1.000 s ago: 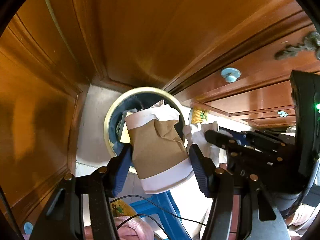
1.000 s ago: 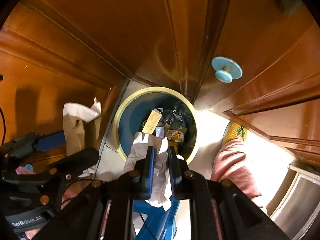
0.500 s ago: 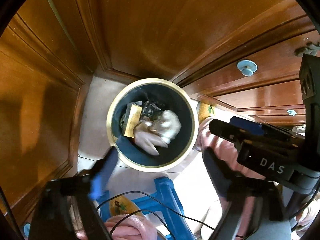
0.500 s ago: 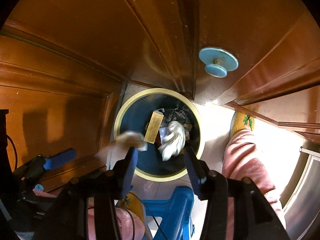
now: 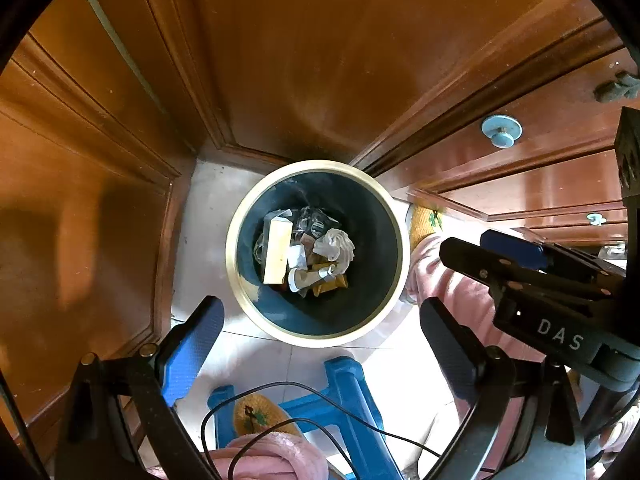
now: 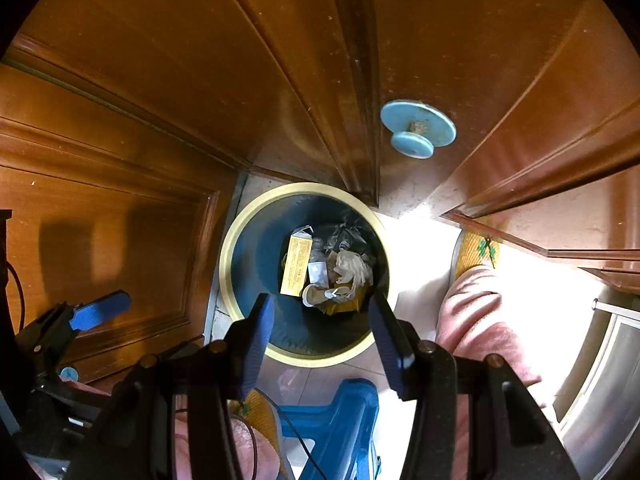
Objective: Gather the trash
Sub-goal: 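Raise both tools back up to the counter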
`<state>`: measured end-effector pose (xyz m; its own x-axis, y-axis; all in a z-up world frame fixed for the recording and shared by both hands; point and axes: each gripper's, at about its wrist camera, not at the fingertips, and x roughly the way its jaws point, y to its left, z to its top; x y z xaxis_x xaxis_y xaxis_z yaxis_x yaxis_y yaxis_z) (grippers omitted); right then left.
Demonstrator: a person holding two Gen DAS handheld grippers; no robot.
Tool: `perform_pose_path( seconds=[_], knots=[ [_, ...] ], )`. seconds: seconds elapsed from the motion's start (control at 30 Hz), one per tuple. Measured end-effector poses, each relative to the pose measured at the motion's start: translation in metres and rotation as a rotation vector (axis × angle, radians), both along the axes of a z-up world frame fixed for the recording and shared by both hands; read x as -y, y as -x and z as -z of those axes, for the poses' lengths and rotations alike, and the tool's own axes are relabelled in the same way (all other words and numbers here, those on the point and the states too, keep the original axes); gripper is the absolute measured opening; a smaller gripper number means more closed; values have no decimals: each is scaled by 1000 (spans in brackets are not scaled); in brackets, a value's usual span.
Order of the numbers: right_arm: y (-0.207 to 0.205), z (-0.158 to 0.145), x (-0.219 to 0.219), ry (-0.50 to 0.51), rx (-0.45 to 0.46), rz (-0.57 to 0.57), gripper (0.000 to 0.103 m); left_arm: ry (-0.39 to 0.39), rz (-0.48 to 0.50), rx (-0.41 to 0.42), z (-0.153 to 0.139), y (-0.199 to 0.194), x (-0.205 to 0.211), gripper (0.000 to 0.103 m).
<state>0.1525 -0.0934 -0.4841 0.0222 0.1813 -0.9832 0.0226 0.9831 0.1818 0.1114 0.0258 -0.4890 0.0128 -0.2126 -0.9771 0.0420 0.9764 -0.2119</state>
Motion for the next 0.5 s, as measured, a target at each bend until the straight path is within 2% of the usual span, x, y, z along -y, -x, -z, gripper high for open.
perform_pose_path(
  seconds=[0.3,0.5],
  knots=[
    [2,-12,-3,33,23,-11,50,-24,2,24,-9,1,0,97],
    [3,-27,0,14,16,-2,50,-23,-4,49,-23,2,-3,97]
  ],
)
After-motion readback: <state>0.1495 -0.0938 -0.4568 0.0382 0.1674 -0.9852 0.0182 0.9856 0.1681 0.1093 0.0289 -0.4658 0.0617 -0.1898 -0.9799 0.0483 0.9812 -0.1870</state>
